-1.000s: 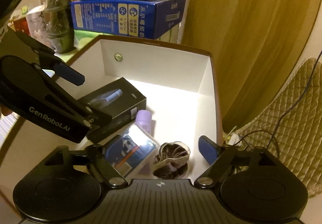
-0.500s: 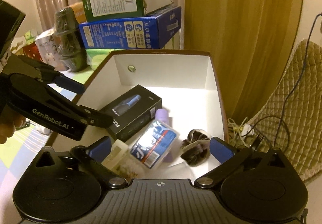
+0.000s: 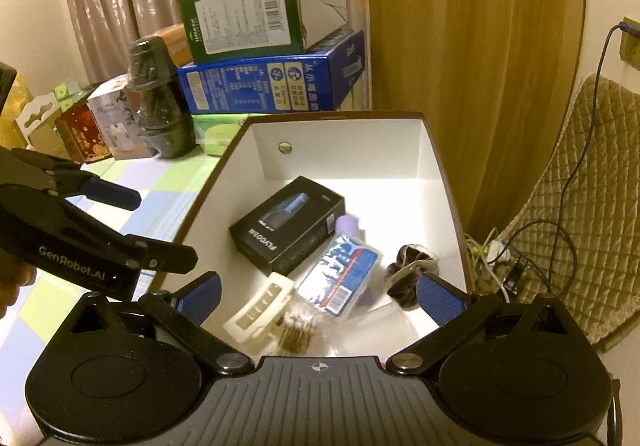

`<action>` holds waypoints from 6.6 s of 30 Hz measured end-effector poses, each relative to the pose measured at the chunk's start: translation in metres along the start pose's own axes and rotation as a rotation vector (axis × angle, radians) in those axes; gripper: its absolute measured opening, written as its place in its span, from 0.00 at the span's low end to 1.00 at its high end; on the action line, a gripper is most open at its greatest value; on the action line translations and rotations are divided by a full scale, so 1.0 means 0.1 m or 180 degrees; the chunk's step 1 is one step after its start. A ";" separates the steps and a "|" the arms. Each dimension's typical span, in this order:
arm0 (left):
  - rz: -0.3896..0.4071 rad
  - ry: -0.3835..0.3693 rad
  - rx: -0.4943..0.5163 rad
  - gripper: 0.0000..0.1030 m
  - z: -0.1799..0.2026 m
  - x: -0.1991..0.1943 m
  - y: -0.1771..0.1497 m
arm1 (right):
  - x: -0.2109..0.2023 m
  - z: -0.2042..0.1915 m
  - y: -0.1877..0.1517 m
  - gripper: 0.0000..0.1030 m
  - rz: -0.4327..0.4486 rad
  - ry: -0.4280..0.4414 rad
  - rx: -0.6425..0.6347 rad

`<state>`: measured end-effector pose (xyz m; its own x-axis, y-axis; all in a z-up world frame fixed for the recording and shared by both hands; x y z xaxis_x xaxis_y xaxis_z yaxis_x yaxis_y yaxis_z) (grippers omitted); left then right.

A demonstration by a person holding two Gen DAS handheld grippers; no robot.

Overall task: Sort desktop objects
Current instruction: 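Withdraw both tools from the box back toward the tube and bottle, then grasp the dark green tube with the left tool while the right tool grasps the white pill bottle, then carry the green tube and pill bottle with both tools over the open box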

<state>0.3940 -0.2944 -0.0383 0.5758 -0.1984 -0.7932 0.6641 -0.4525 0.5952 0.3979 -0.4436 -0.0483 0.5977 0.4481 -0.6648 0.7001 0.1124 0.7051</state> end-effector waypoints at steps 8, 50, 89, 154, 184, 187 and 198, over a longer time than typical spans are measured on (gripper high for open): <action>0.0009 0.0063 -0.0131 0.91 -0.06 -0.32 -0.28 | -0.22 -0.22 -0.10 0.98 0.0057 0.0048 0.0033; -0.0299 0.0278 -0.0745 0.91 -0.77 -1.35 -2.03 | -0.18 -1.81 -1.16 0.98 -0.0546 0.0485 -0.0019; -0.0266 0.0602 -0.0920 0.90 -1.97 -1.10 -2.57 | 0.97 -2.65 -1.07 0.98 -0.0547 0.0380 -0.0279; -0.0691 0.0523 -0.1203 0.12 -2.74 -0.06 -2.74 | 2.04 -2.66 -1.02 0.43 -0.0749 0.0030 -0.0356; -0.0815 0.0194 -0.0698 0.12 -1.68 -0.30 -2.75 | 0.88 -2.10 -1.57 0.43 -0.0769 -0.0051 -0.0002; -0.0785 0.0167 -0.0665 0.12 -1.57 -0.35 -2.74 | 0.77 -2.05 -1.59 0.43 -0.0731 -0.0041 0.0025; -0.0406 -0.0037 -0.0598 0.11 -1.18 -0.73 -2.43 | 0.31 -1.80 -1.52 0.43 -0.0521 0.0101 0.0120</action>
<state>0.2470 -0.0679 -0.1096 0.4766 -0.1605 -0.8643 0.8090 -0.3048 0.5027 0.2400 -0.2869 -0.1317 0.4622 0.4544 -0.7615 0.8016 0.1531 0.5779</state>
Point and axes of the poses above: each gripper's, at about its wrist camera, not at the fingertips, and x roughly the way its jaws point, z to its right, y to its top, the point moved 2 cm from there along x, roughly the way its jaws point, and after that the axes turned 11 degrees about x, right-handed, at the moved point
